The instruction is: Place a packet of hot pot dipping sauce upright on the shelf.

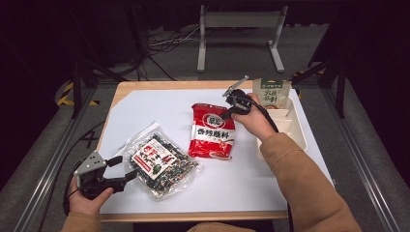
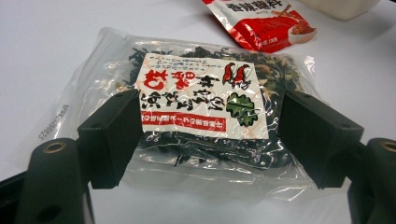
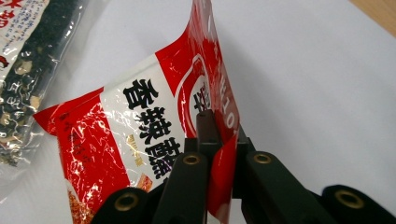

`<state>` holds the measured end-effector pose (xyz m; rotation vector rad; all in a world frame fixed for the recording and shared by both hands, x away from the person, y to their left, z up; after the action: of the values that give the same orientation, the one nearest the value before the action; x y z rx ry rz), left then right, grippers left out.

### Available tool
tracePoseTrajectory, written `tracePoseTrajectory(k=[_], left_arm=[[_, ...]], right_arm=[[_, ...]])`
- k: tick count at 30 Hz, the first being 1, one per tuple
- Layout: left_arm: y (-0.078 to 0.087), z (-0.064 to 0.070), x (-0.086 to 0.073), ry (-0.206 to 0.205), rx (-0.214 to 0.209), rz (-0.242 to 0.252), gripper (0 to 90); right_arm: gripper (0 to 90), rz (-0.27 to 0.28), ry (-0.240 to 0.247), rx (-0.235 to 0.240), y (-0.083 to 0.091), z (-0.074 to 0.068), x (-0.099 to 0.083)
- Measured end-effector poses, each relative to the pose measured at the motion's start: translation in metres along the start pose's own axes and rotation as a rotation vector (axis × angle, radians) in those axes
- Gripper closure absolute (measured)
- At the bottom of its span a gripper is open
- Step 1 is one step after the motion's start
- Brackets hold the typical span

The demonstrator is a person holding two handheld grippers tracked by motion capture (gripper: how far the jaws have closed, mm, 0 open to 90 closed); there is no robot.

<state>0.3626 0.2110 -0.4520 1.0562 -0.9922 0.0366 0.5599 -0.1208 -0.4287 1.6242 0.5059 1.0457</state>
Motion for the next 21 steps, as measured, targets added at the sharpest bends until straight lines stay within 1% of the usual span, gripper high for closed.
tracePoseTrajectory(k=[1, 2, 4, 6, 7, 8, 9, 10, 11, 12, 13, 14, 16, 17, 21], left_arm=[[0.000, 0.000, 0.001, -0.001, -0.002, 0.001, 22.8], [0.000, 0.000, 0.001, -0.003, -0.002, 0.002, 22.8], [-0.002, 0.000, 0.003, 0.000, -0.009, 0.006, 22.9], [-0.003, 0.000, 0.004, -0.008, -0.009, 0.004, 22.9], [-0.003, 0.001, 0.005, -0.004, -0.015, 0.004, 22.8], [-0.003, 0.001, 0.005, -0.004, -0.015, 0.004, 22.8], [-0.004, 0.000, 0.005, -0.012, -0.013, 0.001, 22.8], [-0.005, 0.000, 0.006, -0.013, -0.013, 0.003, 22.9], [-0.005, 0.001, 0.007, -0.017, -0.016, 0.003, 22.9], [-0.005, 0.001, 0.007, -0.017, -0.016, 0.003, 22.9], [-0.006, 0.001, 0.008, -0.018, -0.019, 0.004, 22.8], [-0.006, 0.001, 0.008, -0.018, -0.019, 0.004, 22.9], [-0.007, 0.002, 0.009, -0.023, -0.022, 0.001, 22.9], [-0.008, 0.001, 0.010, -0.024, -0.016, 0.001, 22.8], [-0.009, 0.002, 0.011, -0.028, -0.022, -0.002, 22.8]], right_arm=[[89.3, 0.020, -0.007, 0.020, 0.006, -0.002, 0.000], [89.3, 0.020, -0.007, 0.020, 0.006, -0.002, 0.000], [89.4, 0.033, -0.008, 0.026, 0.014, -0.006, 0.000], [89.4, 0.049, -0.009, 0.035, 0.021, -0.009, 0.001], [89.4, 0.059, -0.004, 0.032, 0.027, -0.012, 0.001], [89.4, 0.059, -0.004, 0.032, 0.027, -0.012, 0.001], [89.4, 0.064, 0.001, 0.028, 0.031, -0.014, 0.000], [89.4, 0.079, 0.002, 0.032, 0.038, -0.018, 0.000], [89.4, 0.086, 0.002, 0.032, 0.042, -0.020, 0.000], [89.4, 0.086, 0.002, 0.032, 0.042, -0.020, 0.000], [89.4, 0.103, 0.001, 0.043, 0.050, -0.025, 0.000], [89.4, 0.103, 0.001, 0.043, 0.050, -0.025, 0.000], [89.4, 0.113, 0.008, 0.045, 0.057, -0.029, 0.000], [89.4, 0.122, 0.012, 0.047, 0.062, -0.033, -0.001], [89.5, 0.129, 0.038, 0.040, 0.073, -0.044, -0.002]])
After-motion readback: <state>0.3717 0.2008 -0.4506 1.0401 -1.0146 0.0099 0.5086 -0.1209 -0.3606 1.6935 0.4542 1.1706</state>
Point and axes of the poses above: each handheld gripper's, and its own axes: y roughly backward along the jaws, x roughly out of its top, z roughly to its right, the point moved 9 cm from there along -y, roughly forward along the jaws, and after that the axes turned 14 degrees about -z, right-handed, at the moved point
